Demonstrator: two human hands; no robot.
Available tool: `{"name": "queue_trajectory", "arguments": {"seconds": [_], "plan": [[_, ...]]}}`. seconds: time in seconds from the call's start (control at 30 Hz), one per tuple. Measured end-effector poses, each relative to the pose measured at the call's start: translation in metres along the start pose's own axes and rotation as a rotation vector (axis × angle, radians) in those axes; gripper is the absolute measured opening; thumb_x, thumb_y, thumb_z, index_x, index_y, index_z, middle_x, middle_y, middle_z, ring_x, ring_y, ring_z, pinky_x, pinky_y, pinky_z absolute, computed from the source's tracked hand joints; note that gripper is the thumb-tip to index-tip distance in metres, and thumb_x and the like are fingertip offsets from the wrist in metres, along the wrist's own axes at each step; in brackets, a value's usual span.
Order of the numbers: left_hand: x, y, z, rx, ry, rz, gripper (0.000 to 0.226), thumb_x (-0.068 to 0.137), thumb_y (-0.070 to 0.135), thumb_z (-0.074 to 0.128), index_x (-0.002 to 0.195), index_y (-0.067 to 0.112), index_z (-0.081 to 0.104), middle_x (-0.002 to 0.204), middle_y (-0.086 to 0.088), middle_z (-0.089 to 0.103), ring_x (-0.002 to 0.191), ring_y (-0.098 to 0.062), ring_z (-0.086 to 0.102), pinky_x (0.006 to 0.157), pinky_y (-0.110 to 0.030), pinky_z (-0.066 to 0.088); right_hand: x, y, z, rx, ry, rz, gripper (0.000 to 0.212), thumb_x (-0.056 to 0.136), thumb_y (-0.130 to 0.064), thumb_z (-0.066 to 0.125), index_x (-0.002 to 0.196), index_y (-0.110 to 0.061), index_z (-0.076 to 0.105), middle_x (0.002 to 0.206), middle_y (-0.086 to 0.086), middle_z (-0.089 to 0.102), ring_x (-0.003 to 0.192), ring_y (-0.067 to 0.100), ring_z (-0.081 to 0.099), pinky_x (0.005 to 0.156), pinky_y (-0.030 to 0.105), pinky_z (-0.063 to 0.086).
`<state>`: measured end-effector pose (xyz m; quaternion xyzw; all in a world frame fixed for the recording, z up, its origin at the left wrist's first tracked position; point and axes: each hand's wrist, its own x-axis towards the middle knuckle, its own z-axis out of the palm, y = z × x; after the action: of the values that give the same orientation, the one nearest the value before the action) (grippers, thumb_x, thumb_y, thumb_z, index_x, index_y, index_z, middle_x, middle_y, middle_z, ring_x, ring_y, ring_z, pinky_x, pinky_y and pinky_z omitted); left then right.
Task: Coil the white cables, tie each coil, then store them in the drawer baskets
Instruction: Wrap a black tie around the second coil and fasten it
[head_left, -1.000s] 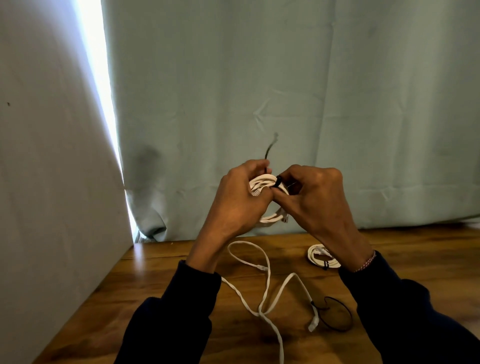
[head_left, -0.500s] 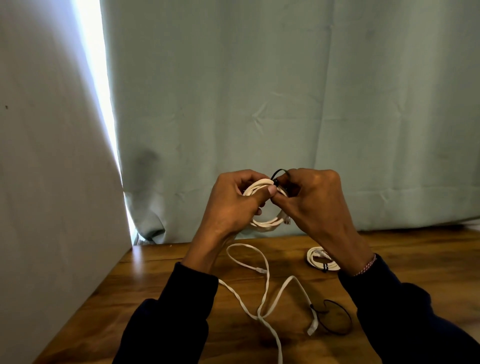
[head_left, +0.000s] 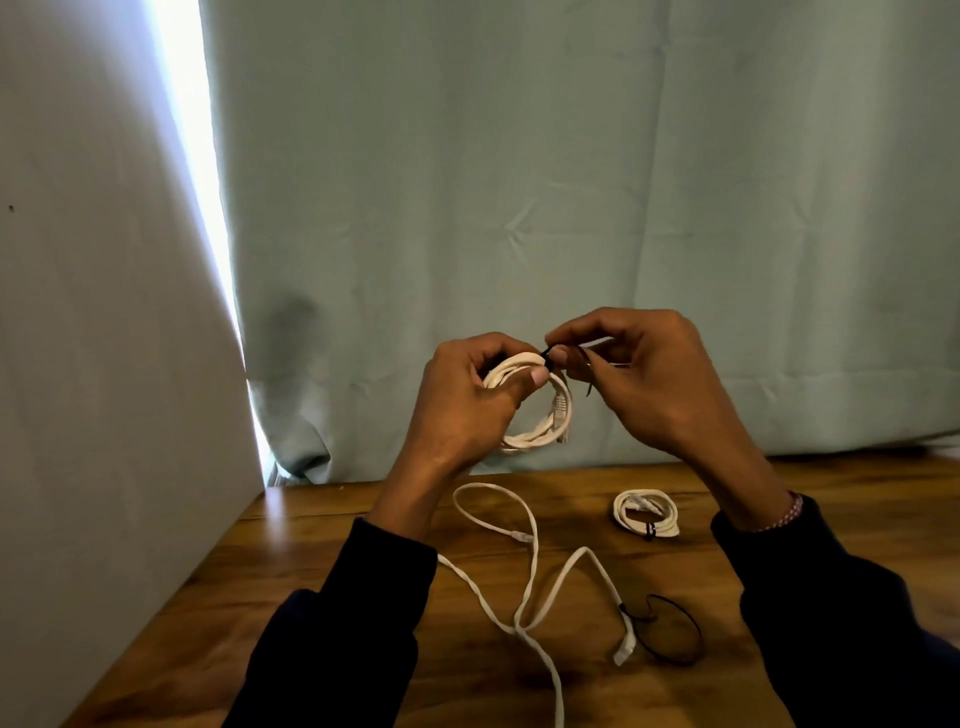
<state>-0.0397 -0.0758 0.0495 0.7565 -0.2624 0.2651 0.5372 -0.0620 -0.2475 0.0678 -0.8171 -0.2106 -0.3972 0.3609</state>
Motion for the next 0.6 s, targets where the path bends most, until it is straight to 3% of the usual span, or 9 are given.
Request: {"name": "queue_trajectory", "arguments": {"seconds": [0.17,0.3,0.4,0.6], "plan": [[-0.002,-0.001,0.005,0.020,-0.037,0.007,0.017,0.089,0.022,0.074,0.105,0.017,0.077,0.088,0.005,0.074,0.067,-0.004,0.063,0.062,-0.017,0.049,0.001,0.010,0.005,-0.022,0.041,-0.028,0.011,0.090,-0.018,0.072,0.100,-0.018,0.076,0.091,-0.005,0.073,0.079,0.004,0.070,0.071,0.015,0.057],[-0.002,-0.001,0.008,0.064,-0.059,0.024,0.019,0.090,0.026,0.072,0.106,0.019,0.079,0.091,0.004,0.076,0.067,-0.003,0.064,0.061,-0.014,0.048,0.000,0.017,0.014,-0.151,0.169,-0.173,0.004,0.092,-0.015,0.072,0.092,-0.012,0.069,0.090,0.000,0.072,0.074,0.011,0.068,0.064,0.023,0.057],[-0.003,0.001,0.011,0.131,-0.077,0.050,0.018,0.092,0.029,0.069,0.102,0.019,0.080,0.090,0.005,0.077,0.072,-0.005,0.066,0.061,-0.013,0.049,-0.001,0.021,0.018,-0.209,0.222,-0.206,0.006,0.090,-0.015,0.073,0.090,-0.010,0.069,0.089,0.002,0.073,0.077,0.012,0.064,0.066,0.012,0.045],[-0.003,0.003,0.013,0.170,-0.129,0.039,0.021,0.096,0.032,0.064,0.100,0.018,0.079,0.087,0.006,0.076,0.070,-0.001,0.064,0.058,-0.007,0.043,-0.004,0.022,0.025,-0.198,0.328,-0.099,0.005,0.088,-0.011,0.073,0.086,-0.010,0.069,0.086,-0.001,0.074,0.077,0.003,0.060,0.065,0.002,0.037]]}}
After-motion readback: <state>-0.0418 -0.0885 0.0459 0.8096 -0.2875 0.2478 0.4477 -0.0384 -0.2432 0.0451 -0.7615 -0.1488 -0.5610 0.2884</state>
